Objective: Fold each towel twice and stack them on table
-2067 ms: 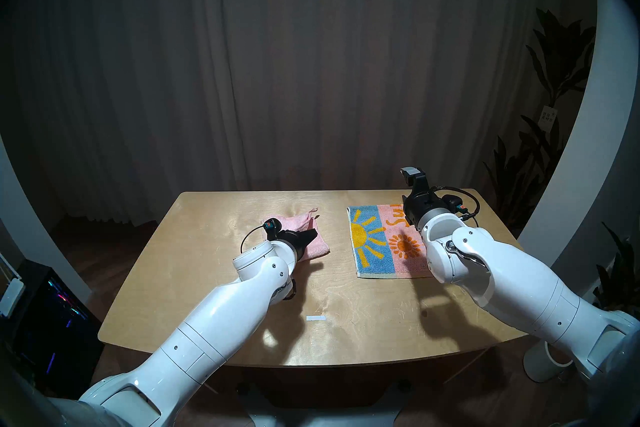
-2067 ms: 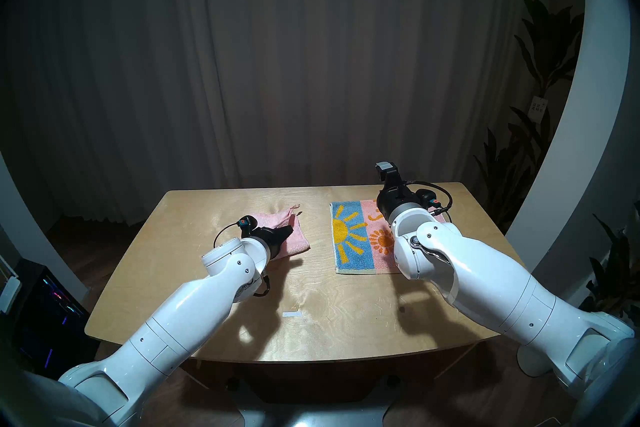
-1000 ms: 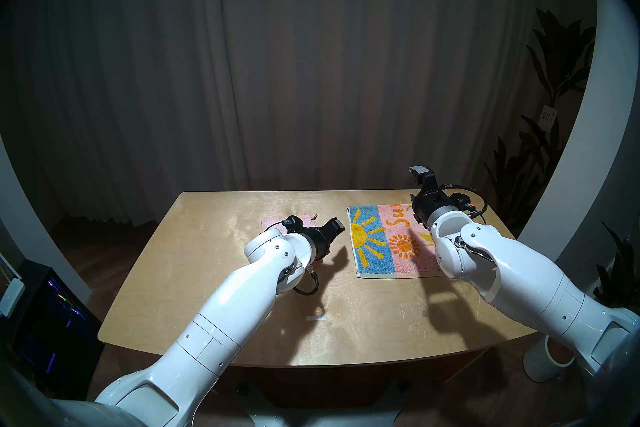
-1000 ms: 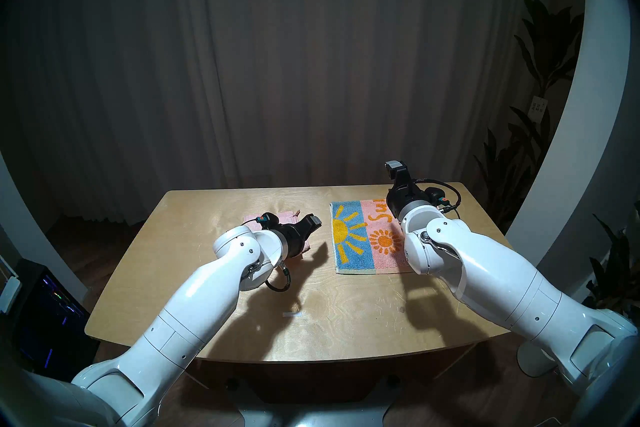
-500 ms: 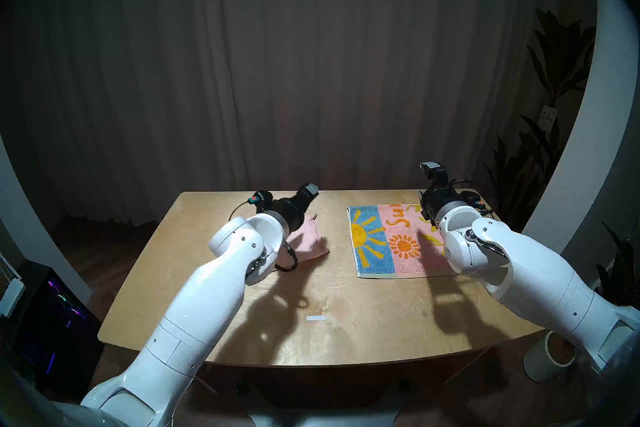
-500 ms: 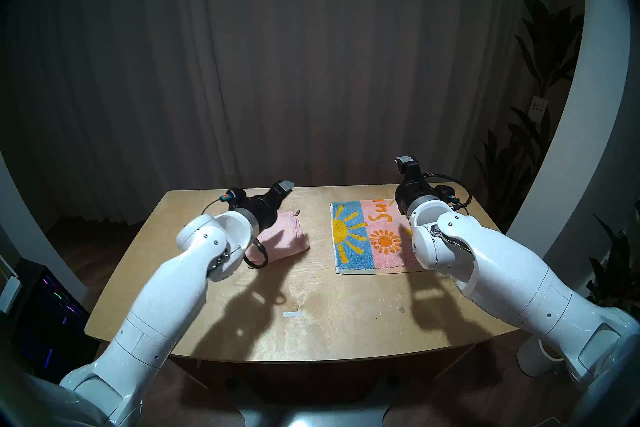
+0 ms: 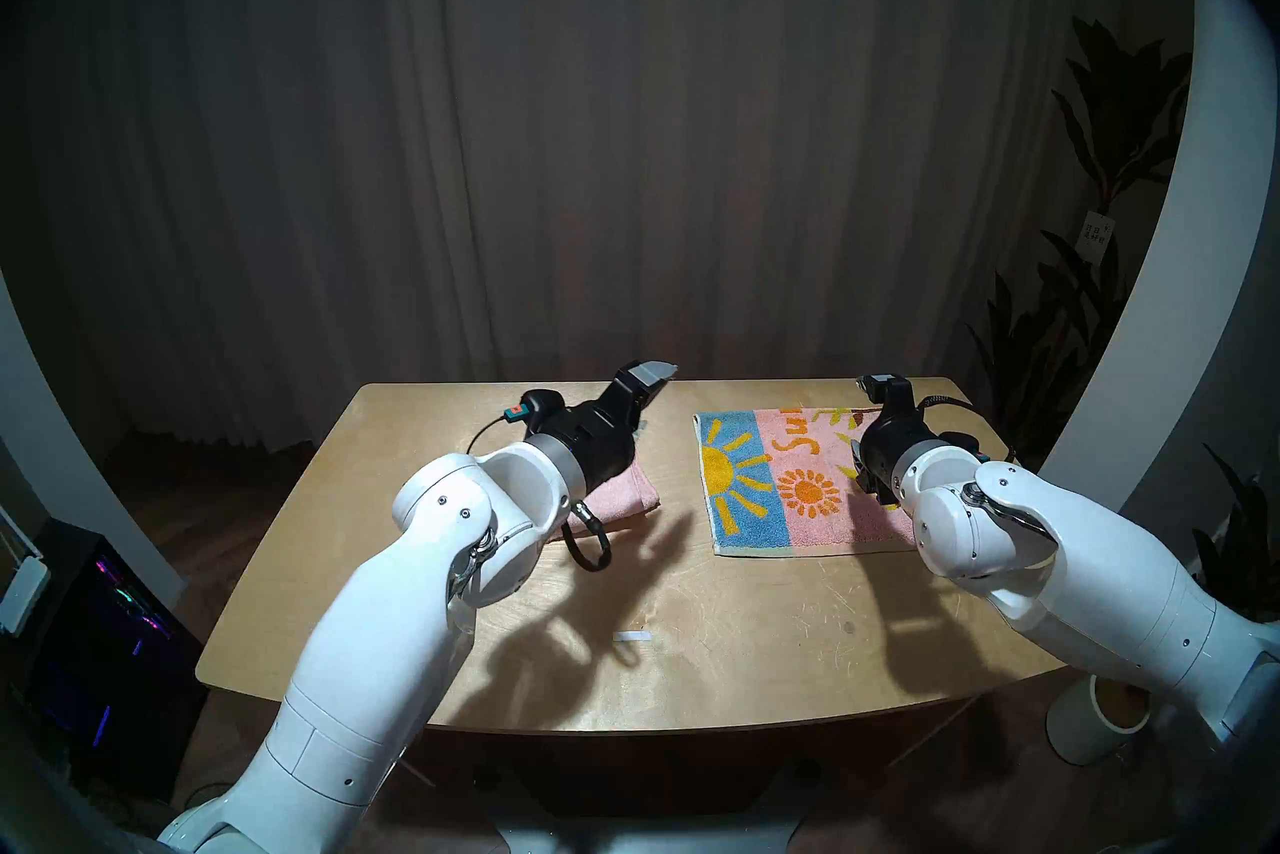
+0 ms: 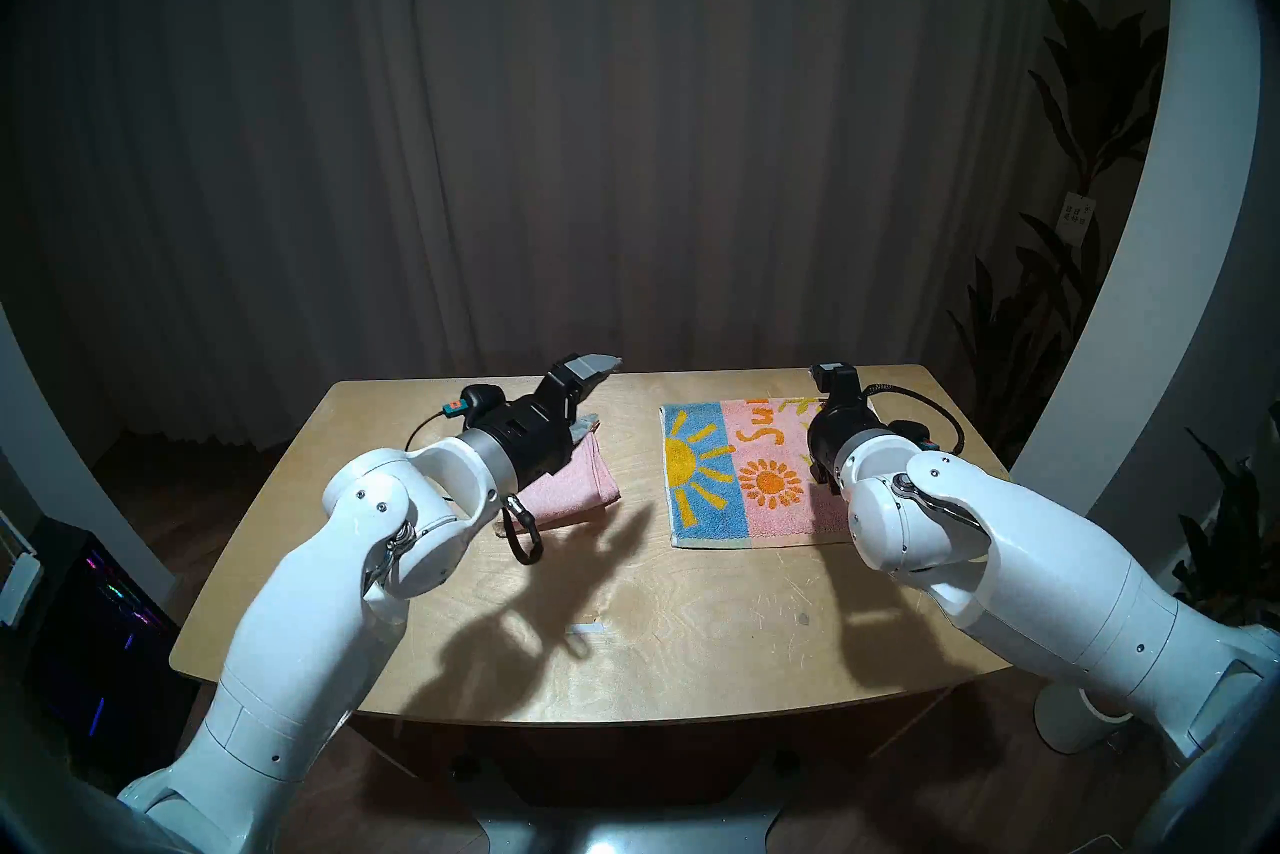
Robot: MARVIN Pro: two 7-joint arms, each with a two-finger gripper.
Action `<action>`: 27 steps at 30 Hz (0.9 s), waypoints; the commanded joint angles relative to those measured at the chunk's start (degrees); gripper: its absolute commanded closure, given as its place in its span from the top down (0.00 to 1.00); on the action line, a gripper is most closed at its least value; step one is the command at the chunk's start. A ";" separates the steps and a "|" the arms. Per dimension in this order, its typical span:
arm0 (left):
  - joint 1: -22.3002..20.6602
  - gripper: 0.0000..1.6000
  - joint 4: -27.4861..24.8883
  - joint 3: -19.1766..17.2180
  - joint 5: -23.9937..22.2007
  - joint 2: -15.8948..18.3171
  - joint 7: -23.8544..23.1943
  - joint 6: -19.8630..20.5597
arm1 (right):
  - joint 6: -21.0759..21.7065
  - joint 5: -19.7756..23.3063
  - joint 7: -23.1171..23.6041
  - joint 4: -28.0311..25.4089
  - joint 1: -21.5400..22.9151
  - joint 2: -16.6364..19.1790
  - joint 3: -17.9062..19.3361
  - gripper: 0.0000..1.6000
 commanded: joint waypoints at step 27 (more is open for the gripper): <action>-1.13 1.00 4.77 10.00 -13.92 -10.84 16.12 -0.68 | 2.70 22.48 2.57 0.96 -24.14 18.05 17.22 1.00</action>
